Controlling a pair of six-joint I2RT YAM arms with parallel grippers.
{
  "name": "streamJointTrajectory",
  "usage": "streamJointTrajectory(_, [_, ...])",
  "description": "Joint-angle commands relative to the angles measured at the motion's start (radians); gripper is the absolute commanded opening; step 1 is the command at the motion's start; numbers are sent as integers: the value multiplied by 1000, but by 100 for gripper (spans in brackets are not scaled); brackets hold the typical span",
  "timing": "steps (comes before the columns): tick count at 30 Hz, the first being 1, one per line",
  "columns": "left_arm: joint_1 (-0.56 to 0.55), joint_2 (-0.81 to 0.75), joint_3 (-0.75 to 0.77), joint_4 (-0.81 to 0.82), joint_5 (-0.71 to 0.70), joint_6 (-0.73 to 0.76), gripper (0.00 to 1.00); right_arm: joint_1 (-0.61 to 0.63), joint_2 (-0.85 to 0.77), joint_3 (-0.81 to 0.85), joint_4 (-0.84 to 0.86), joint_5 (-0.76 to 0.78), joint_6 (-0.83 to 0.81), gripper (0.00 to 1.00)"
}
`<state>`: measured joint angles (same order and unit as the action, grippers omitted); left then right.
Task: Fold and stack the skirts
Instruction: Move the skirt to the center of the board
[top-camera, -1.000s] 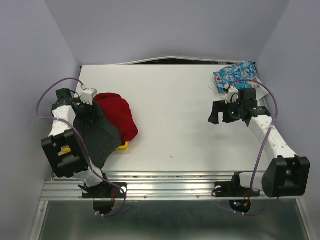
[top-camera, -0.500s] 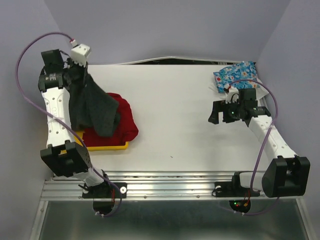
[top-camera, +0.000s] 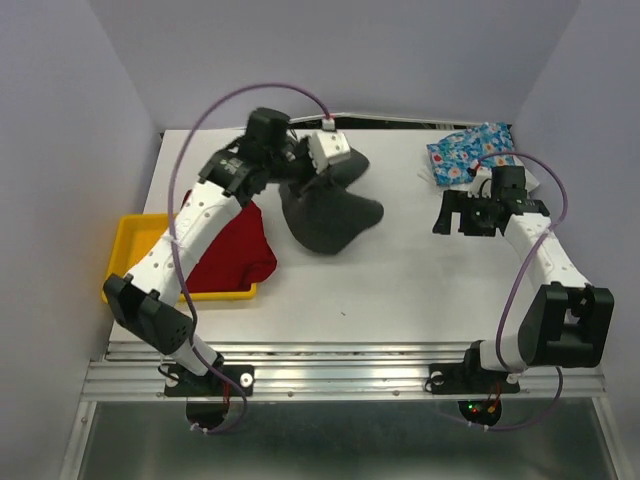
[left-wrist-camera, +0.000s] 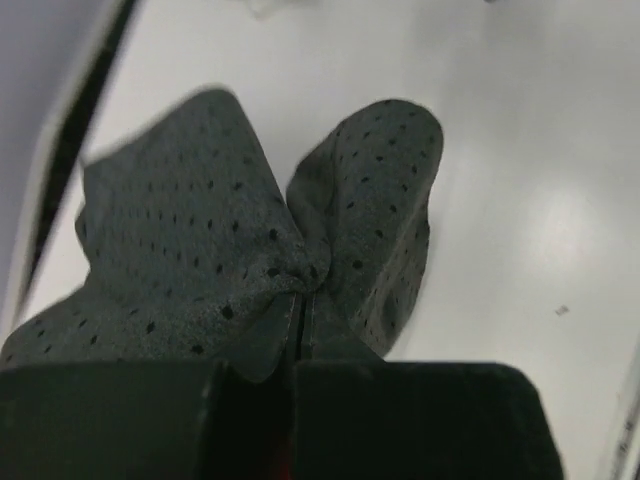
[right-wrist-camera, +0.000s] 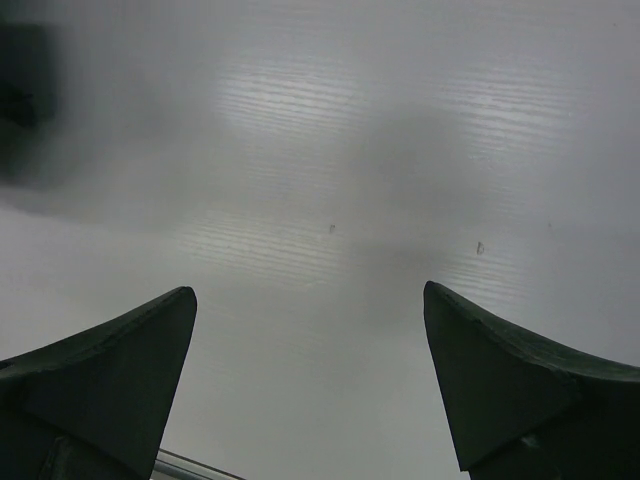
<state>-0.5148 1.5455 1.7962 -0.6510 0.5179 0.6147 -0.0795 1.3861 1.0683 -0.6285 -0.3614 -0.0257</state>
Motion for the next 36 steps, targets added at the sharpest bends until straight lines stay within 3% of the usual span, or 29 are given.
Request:
streamJointTrajectory(1, [-103, -58, -315, 92, 5, 53, 0, -9, -2, 58, -11, 18, -9, 100])
streamJointTrajectory(3, [-123, -50, -476, 152, 19, 54, 0, -9, 10, 61, -20, 19, -22, 100])
streamJointTrajectory(8, [-117, 4, -616, 269, 39, -13, 0, -9, 28, 58, -59, -57, -101, 100])
streamJointTrajectory(12, [-51, 37, -612, 378, 31, -104, 0, -9, 30, 38, -82, -132, -137, 98])
streamJointTrajectory(16, [41, 117, -442, 346, 120, -165, 0, -9, 27, 16, -82, -180, -154, 93])
streamJointTrajectory(22, [21, 97, -313, 196, 226, -49, 0, -9, 42, 18, -77, -154, -174, 93])
streamJointTrajectory(24, [-2, 93, -307, 20, 225, 129, 0, -9, 54, 18, -60, -125, -180, 93])
streamJointTrajectory(27, [-79, 49, -408, -96, 154, 305, 0, -9, 94, 44, -37, -70, -187, 90])
streamJointTrajectory(31, [-204, -34, -684, -26, -85, 361, 0, -9, 129, 71, -43, -103, -187, 87])
streamJointTrajectory(36, [-257, -53, -707, -18, -59, 329, 0, -9, 125, 53, -53, -154, -194, 82])
